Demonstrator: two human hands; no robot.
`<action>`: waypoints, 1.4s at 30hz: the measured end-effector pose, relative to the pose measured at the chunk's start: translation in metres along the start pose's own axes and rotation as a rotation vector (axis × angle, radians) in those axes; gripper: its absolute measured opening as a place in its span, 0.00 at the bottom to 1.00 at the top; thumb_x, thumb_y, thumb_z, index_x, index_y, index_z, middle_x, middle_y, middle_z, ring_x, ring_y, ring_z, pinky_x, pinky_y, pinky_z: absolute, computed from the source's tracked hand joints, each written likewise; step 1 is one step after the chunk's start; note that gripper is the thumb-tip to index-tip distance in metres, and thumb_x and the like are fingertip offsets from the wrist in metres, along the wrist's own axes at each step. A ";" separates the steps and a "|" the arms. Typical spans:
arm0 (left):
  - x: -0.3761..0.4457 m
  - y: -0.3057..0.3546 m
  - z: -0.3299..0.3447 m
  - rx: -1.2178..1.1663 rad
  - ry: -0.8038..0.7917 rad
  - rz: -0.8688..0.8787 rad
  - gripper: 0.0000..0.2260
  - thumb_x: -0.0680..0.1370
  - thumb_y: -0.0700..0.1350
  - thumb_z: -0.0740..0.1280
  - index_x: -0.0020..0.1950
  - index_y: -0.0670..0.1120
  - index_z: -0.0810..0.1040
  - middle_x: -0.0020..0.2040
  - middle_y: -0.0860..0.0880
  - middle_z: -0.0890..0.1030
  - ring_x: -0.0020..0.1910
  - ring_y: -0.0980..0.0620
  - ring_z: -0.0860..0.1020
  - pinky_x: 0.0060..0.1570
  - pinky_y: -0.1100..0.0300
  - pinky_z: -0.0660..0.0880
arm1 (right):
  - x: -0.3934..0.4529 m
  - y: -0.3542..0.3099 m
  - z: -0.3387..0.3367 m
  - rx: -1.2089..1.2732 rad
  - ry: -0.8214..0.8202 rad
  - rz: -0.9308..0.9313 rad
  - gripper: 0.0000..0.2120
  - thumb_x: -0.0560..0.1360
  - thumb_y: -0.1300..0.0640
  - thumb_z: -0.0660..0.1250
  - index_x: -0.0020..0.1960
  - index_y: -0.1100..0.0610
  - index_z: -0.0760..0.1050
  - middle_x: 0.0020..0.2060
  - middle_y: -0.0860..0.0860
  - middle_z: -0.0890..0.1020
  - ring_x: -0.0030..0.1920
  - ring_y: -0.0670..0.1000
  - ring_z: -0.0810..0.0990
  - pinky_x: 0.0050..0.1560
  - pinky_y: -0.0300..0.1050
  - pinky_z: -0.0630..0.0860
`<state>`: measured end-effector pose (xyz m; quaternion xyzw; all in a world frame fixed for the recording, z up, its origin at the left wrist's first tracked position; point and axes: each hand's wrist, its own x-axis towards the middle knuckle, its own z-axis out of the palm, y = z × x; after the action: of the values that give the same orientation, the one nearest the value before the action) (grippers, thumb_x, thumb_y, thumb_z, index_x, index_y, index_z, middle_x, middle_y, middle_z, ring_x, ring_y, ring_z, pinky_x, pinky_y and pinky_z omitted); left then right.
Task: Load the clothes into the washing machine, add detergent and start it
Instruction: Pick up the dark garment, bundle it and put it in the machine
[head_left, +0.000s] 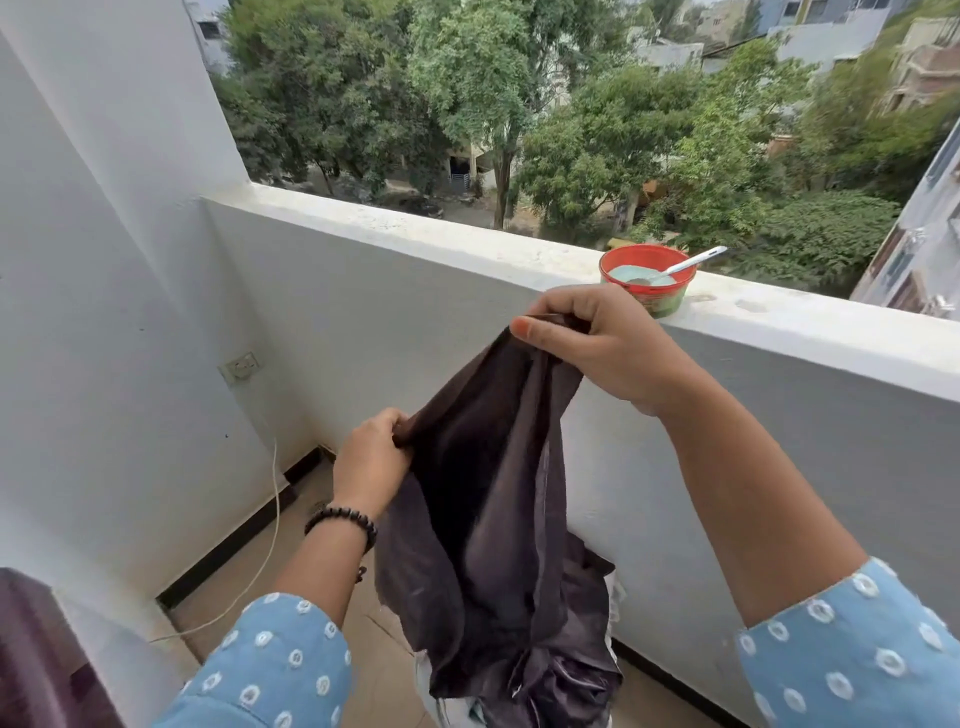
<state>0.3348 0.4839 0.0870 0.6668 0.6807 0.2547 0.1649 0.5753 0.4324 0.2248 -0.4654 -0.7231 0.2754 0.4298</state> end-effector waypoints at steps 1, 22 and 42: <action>0.000 -0.004 -0.001 0.016 -0.015 -0.032 0.07 0.77 0.42 0.68 0.43 0.53 0.75 0.40 0.53 0.79 0.40 0.49 0.76 0.37 0.57 0.70 | 0.001 0.003 -0.005 0.096 0.054 -0.012 0.13 0.78 0.54 0.68 0.40 0.61 0.77 0.31 0.57 0.72 0.33 0.52 0.69 0.35 0.47 0.68; -0.012 0.090 -0.041 -0.859 -0.112 0.196 0.05 0.75 0.51 0.72 0.48 0.52 0.85 0.45 0.43 0.86 0.45 0.48 0.82 0.51 0.52 0.77 | -0.007 0.069 0.064 0.760 -0.249 0.241 0.29 0.67 0.44 0.77 0.57 0.61 0.70 0.46 0.54 0.79 0.49 0.52 0.79 0.53 0.48 0.76; -0.020 0.012 0.008 -0.688 0.024 0.007 0.09 0.81 0.44 0.66 0.47 0.54 0.84 0.47 0.52 0.86 0.49 0.51 0.83 0.52 0.52 0.77 | 0.024 0.024 -0.008 0.643 0.077 -0.062 0.10 0.73 0.60 0.74 0.45 0.67 0.76 0.40 0.57 0.76 0.43 0.51 0.75 0.46 0.46 0.72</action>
<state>0.3500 0.4654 0.0848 0.5715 0.5547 0.4774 0.3713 0.5882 0.4645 0.2179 -0.2936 -0.5959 0.4590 0.5899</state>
